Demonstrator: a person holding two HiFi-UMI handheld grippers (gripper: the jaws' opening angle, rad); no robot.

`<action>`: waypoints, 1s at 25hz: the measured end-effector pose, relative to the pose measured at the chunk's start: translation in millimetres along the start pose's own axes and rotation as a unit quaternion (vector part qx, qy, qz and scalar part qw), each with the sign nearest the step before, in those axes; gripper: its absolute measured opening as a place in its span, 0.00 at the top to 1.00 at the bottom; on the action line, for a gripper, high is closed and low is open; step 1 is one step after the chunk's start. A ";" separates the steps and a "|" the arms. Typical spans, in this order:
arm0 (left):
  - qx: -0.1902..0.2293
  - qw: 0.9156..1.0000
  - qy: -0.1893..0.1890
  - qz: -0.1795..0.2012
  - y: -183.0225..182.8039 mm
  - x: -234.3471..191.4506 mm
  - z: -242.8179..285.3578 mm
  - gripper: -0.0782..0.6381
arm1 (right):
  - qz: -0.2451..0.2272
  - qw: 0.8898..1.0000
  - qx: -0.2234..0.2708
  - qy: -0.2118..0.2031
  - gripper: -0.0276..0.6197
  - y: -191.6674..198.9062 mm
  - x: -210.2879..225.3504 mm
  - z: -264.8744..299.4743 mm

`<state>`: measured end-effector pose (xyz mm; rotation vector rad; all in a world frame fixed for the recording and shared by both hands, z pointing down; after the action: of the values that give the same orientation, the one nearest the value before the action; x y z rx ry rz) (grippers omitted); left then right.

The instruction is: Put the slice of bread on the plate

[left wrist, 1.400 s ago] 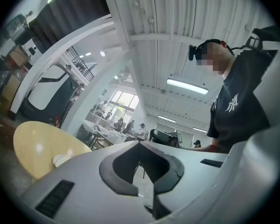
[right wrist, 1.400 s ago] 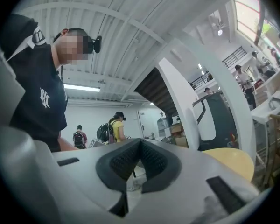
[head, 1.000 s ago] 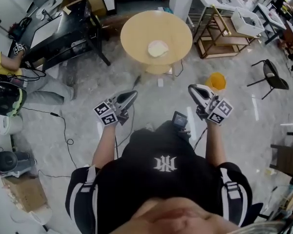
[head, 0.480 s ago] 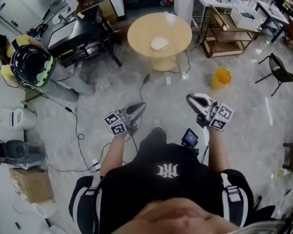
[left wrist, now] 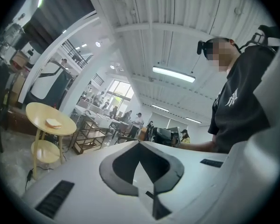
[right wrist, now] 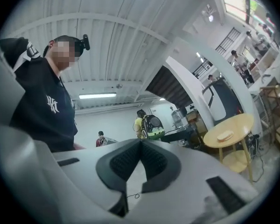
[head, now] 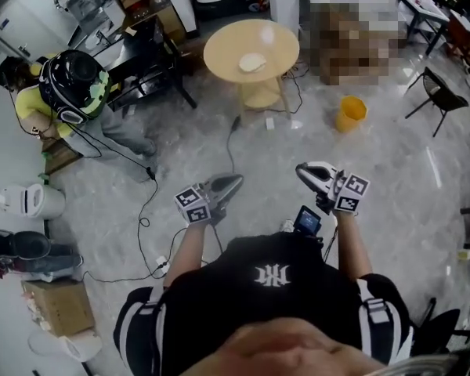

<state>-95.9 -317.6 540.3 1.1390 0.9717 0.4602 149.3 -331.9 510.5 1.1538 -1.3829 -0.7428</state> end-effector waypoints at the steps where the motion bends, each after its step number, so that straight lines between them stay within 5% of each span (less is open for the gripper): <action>1: 0.002 1.000 0.009 0.004 0.3 4.3 -0.5 0.88 | -0.005 1.000 0.005 0.007 0.95 -4.8 -7.0 2.5; 6: 0.008 0.998 0.062 0.019 -7.8 43.3 -26.1 0.88 | -0.025 0.997 0.068 0.006 0.96 -3.2 -64.2 23.1; 14: -0.049 0.993 0.087 -0.063 90.8 74.9 -79.3 0.88 | 0.019 0.998 0.038 0.047 0.96 60.7 -120.5 25.2; 18: -0.045 0.995 0.068 -0.052 81.7 61.7 -96.9 0.88 | 0.008 0.996 0.036 0.086 0.96 58.8 -121.4 27.0; 25: -0.003 0.997 0.065 -0.042 57.8 58.2 -103.3 0.88 | -0.017 0.997 0.008 0.079 0.96 54.4 -132.8 47.5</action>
<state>-142.1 -195.5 559.8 1.0679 1.1270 0.4730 76.5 -199.6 505.9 1.2239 -1.2422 -0.6522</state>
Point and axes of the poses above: the fingertips, and each gripper's own axes: z forward along the fingers, x to its right, y out of its underside, the point moved 5 cm from there along -z, backward along the fingers, and after that the axes turned 9 degrees about -y, right-handed, at the moved point
